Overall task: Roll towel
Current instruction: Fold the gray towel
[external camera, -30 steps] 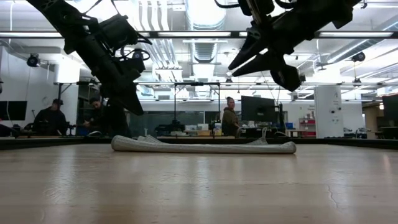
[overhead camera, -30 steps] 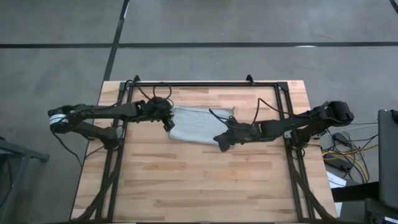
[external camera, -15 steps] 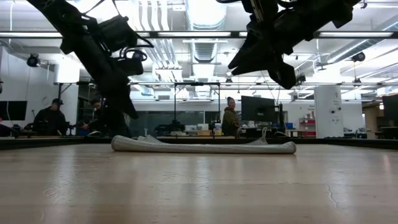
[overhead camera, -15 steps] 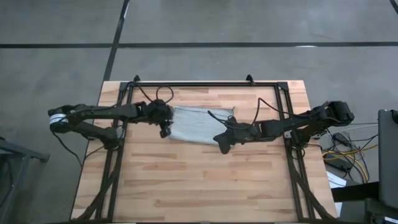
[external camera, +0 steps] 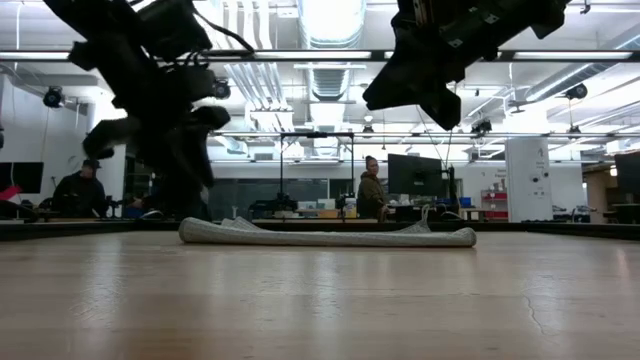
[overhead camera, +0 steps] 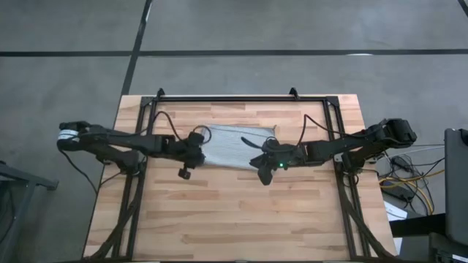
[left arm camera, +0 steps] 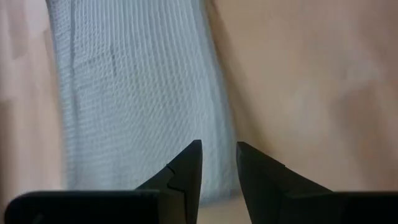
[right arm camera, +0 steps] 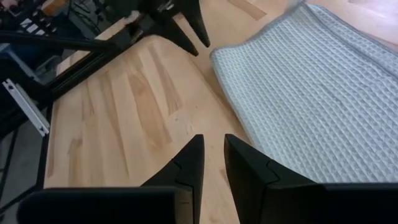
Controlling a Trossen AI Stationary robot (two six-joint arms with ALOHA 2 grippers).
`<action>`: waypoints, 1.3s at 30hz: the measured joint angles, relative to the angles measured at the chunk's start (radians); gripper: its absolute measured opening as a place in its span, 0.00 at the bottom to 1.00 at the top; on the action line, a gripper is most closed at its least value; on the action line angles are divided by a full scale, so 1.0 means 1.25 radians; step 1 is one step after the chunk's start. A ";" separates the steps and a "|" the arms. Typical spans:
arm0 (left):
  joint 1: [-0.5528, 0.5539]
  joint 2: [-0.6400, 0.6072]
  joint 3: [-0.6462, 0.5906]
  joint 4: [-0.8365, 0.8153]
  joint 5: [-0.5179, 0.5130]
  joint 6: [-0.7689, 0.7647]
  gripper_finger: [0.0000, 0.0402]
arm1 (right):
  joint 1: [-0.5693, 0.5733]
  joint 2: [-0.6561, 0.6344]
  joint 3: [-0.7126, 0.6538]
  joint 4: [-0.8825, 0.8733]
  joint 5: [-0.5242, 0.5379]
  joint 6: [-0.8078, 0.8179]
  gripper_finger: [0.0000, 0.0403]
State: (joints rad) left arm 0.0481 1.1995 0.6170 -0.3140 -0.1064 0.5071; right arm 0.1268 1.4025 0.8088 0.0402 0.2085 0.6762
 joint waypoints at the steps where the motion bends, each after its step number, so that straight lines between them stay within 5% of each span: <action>1: -0.015 0.000 0.000 -0.017 -0.042 0.034 0.26 | 0.000 0.000 0.001 0.000 0.000 0.000 0.15; 6: -0.048 0.000 0.000 -0.097 -0.164 0.120 0.26 | 0.000 0.000 0.001 -0.005 -0.004 0.000 0.15; 21: -0.048 0.041 -0.023 -0.046 -0.033 0.147 0.26 | 0.000 0.000 0.000 -0.005 -0.004 0.004 0.15; 28: -0.046 0.098 -0.024 0.020 -0.133 0.139 0.26 | 0.000 0.001 0.001 -0.005 -0.004 0.003 0.15; 39: -0.046 0.211 -0.011 0.028 -0.119 0.137 0.26 | 0.000 0.001 0.001 -0.005 -0.004 0.003 0.15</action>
State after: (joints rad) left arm -0.0097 1.4632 0.6037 -0.2786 -0.2557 0.6785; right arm 0.1265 1.4036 0.8097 0.0338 0.2031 0.6804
